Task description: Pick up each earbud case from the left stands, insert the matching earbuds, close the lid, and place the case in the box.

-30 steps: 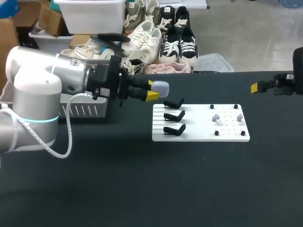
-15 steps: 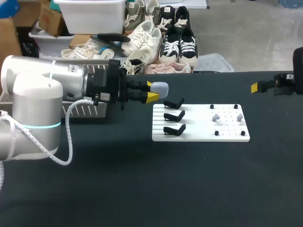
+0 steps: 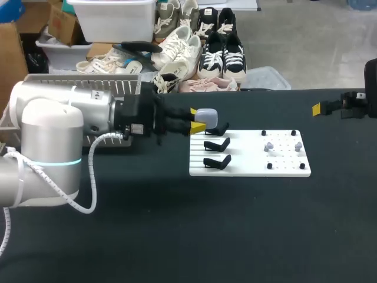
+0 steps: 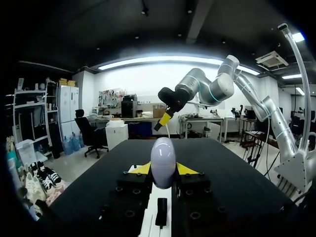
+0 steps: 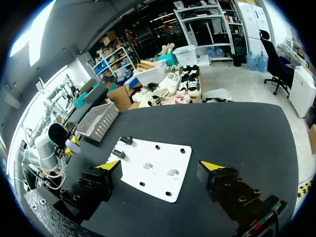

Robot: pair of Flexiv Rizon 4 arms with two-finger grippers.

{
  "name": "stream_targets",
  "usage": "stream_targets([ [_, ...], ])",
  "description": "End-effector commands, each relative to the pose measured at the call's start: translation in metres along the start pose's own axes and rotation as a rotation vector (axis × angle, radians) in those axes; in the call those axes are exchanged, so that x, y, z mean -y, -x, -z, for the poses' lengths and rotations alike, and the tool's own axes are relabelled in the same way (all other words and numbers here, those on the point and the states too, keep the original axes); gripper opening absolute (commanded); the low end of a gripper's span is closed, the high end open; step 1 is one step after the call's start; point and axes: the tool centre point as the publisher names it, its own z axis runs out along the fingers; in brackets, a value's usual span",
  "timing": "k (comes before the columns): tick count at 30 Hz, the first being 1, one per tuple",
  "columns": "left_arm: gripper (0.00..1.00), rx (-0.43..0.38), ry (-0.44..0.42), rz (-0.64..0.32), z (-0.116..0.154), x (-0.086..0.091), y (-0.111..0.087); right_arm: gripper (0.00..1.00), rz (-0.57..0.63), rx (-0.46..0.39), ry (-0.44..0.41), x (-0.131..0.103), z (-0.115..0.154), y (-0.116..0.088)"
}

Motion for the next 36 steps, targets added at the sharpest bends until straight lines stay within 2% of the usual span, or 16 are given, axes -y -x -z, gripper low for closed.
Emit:
stream_targets([
  [1,0.00,0.008,-0.071,-0.002,-0.013,-0.013,-0.009,1.00,0.002,-0.001,0.005,0.001,0.000,0.000],
  [9,0.00,-0.004,-0.125,-0.018,-0.021,-0.016,-0.015,1.00,0.013,-0.007,0.016,-0.004,0.001,-0.004],
  [13,0.00,-0.005,-0.132,-0.023,-0.023,-0.017,-0.018,1.00,0.071,-0.016,0.026,-0.024,0.005,-0.008],
  [15,0.00,-0.005,-0.135,-0.025,-0.024,-0.018,-0.019,1.00,0.151,-0.042,-0.022,-0.037,0.005,-0.011],
  [22,0.00,-0.005,-0.144,-0.044,-0.028,-0.017,-0.022,1.00,0.284,-0.083,0.007,-0.081,0.003,-0.021],
  [28,0.00,0.012,-0.126,-0.076,-0.032,-0.017,-0.020,1.00,0.336,-0.099,0.040,-0.109,-0.003,-0.025],
  [36,0.00,0.036,-0.098,-0.091,-0.033,-0.017,-0.021,1.00,0.364,-0.127,0.052,-0.130,-0.015,-0.033],
])
